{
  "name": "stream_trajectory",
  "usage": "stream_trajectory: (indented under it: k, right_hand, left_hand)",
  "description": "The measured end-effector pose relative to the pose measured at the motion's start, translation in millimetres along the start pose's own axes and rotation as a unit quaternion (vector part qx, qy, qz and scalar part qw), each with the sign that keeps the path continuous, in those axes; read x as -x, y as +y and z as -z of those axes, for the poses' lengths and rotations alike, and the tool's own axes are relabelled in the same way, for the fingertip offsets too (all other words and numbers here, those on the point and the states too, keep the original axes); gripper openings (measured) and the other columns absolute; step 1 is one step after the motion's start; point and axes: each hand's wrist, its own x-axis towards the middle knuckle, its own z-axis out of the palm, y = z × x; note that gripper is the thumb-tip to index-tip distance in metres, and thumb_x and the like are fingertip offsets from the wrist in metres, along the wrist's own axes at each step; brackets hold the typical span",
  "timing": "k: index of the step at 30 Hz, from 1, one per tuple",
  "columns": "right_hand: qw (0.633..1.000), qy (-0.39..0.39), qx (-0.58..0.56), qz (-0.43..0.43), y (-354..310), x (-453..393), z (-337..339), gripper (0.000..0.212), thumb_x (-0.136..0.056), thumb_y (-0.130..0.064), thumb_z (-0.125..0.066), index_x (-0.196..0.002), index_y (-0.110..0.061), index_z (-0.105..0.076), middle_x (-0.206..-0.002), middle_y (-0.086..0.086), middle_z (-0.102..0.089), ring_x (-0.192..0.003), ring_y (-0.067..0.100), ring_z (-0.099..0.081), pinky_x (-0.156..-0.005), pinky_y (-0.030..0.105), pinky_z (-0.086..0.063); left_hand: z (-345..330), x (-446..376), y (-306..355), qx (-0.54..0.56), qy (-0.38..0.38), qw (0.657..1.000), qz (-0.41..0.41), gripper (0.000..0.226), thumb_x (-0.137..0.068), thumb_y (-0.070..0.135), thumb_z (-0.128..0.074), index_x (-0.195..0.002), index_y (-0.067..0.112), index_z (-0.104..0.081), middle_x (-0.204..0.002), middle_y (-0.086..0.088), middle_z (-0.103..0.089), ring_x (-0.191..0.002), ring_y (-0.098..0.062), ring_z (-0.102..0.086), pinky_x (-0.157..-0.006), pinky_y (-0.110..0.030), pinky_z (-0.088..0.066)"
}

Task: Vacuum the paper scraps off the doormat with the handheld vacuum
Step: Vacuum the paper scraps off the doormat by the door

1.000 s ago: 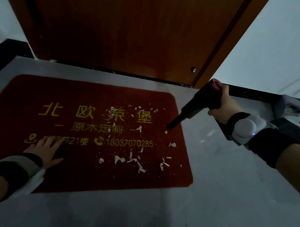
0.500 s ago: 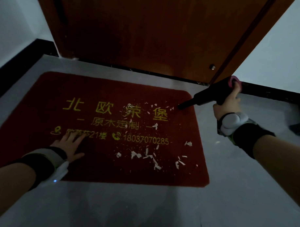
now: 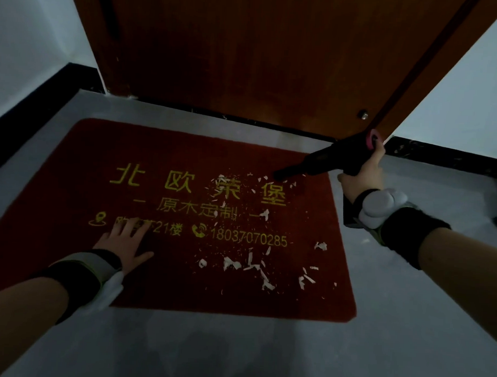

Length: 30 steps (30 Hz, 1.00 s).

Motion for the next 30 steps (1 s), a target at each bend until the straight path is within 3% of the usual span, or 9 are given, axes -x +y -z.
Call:
stream_trajectory:
  k: [6,10,12,17,22,27,30]
  right_hand:
    - [0.995,0.05,0.066,-0.062,9,-21,10,0.089,-0.085,-0.001,-0.051,-0.15,-0.031,0.002,-0.132,0.024,-0.041,-0.103,0.043,-0.054,-0.078,0.046,-0.045]
    - [0.981,0.087,0.062,-0.159,21,-26,14,0.089,-0.089,0.001,-0.051,-0.152,-0.025,0.005,-0.142,0.027,-0.035,-0.118,0.041,-0.049,-0.095,0.047,-0.039]
    - [0.978,0.095,0.057,-0.178,28,-22,11,0.088,-0.089,-0.003,-0.051,-0.152,-0.023,0.007,-0.137,0.027,-0.043,-0.112,0.039,-0.054,-0.092,0.045,-0.041]
    - [0.982,0.077,0.042,-0.167,34,-18,11,0.093,-0.084,-0.009,-0.054,-0.15,-0.026,0.009,-0.125,0.024,-0.052,-0.099,0.041,-0.058,-0.084,0.046,-0.047]
    - [0.986,0.068,0.025,-0.148,28,-23,9,0.094,-0.08,-0.017,-0.059,-0.146,-0.036,0.006,-0.121,0.021,-0.056,-0.097,0.04,-0.061,-0.09,0.056,-0.047]
    - [0.989,0.064,0.024,-0.132,19,-22,3,0.091,-0.086,-0.006,-0.056,-0.15,-0.027,0.004,-0.128,0.023,-0.051,-0.103,0.04,-0.058,-0.088,0.048,-0.048]
    - [0.985,0.065,0.043,-0.155,16,-24,1,0.09,-0.088,-0.009,-0.056,-0.151,-0.025,0.006,-0.128,0.023,-0.051,-0.106,0.038,-0.058,-0.086,0.042,-0.044]
  left_hand:
    - [-5,-1,-1,-0.002,0.021,1.0,0.002,0.078,-0.092,0.062,-0.031,-0.149,0.027,0.01,-0.157,-0.003,0.004,-0.144,-0.028,-0.007,-0.115,-0.04,-0.022]
    - [-5,0,1,-0.001,0.017,1.0,0.004,0.077,-0.093,0.061,-0.029,-0.149,0.027,0.011,-0.157,-0.003,0.005,-0.145,-0.029,-0.004,-0.116,-0.041,-0.019]
    - [-6,1,3,-0.004,0.016,1.0,0.005,0.077,-0.093,0.06,-0.028,-0.149,0.026,0.012,-0.157,-0.003,0.006,-0.145,-0.029,-0.004,-0.117,-0.041,-0.018]
    - [-5,0,3,-0.01,0.02,1.0,0.008,0.076,-0.094,0.06,-0.026,-0.149,0.025,0.013,-0.157,-0.004,0.005,-0.145,-0.028,-0.004,-0.117,-0.04,-0.018]
    - [-3,-1,5,-0.013,0.026,1.0,0.009,0.075,-0.094,0.06,-0.026,-0.149,0.025,0.011,-0.157,-0.004,0.003,-0.145,-0.028,-0.005,-0.116,-0.04,-0.02]
    - [-5,0,5,-0.014,0.025,1.0,0.009,0.076,-0.094,0.059,-0.027,-0.149,0.025,0.012,-0.157,-0.003,0.003,-0.144,-0.029,-0.006,-0.116,-0.04,-0.021]
    - [-6,1,5,-0.017,0.028,0.999,0.009,0.075,-0.094,0.059,-0.026,-0.149,0.026,0.012,-0.158,-0.002,0.004,-0.144,-0.027,-0.007,-0.115,-0.039,-0.02]
